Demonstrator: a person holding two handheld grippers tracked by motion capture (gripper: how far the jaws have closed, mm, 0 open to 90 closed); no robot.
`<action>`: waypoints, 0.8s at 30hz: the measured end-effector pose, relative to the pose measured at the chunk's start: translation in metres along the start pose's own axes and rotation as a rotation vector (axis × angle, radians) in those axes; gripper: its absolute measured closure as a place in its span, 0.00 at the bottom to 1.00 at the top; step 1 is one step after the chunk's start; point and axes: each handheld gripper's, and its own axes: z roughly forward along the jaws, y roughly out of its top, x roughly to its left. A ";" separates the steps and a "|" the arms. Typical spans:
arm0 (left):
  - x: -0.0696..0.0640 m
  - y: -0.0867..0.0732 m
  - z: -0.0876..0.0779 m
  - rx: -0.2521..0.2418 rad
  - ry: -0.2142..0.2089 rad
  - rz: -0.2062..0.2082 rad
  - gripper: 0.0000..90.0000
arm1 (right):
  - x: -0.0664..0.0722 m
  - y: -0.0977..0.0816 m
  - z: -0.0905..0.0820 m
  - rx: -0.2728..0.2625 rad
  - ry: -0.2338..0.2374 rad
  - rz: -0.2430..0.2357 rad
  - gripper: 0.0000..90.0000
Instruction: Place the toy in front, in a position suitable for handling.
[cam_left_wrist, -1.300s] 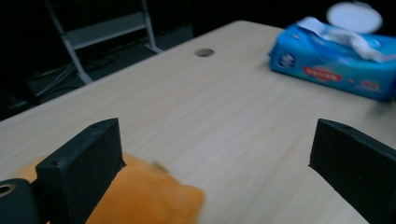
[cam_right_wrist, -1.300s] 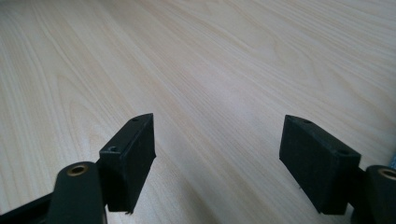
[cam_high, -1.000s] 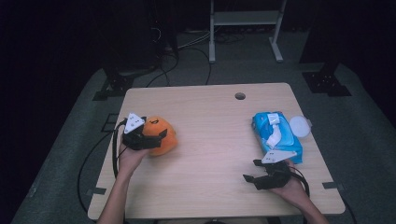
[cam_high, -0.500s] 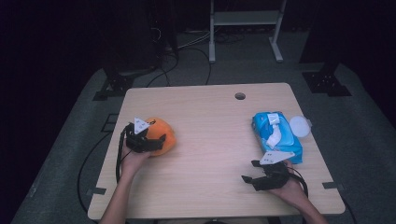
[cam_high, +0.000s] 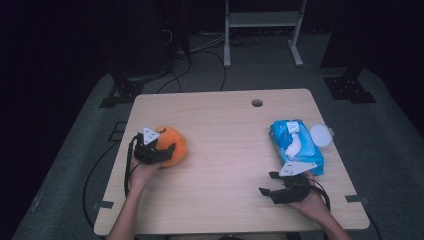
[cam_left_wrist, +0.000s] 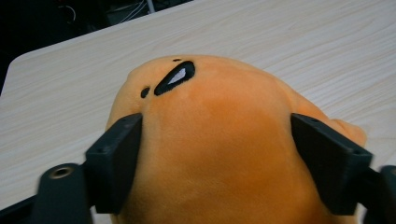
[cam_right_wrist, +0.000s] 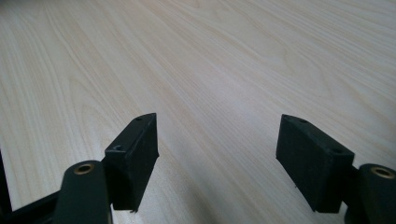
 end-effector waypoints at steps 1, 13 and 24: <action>0.000 0.000 -0.001 -0.001 -0.001 -0.001 0.28 | 0.000 0.000 0.000 0.000 0.000 0.000 0.32; 0.015 0.004 -0.018 -0.116 -0.102 -0.163 0.48 | 0.001 0.002 -0.005 -0.032 0.000 -0.009 0.34; -0.021 0.032 -0.043 -0.238 -0.265 -0.104 0.48 | -0.006 0.002 -0.011 -0.056 -0.025 0.014 0.34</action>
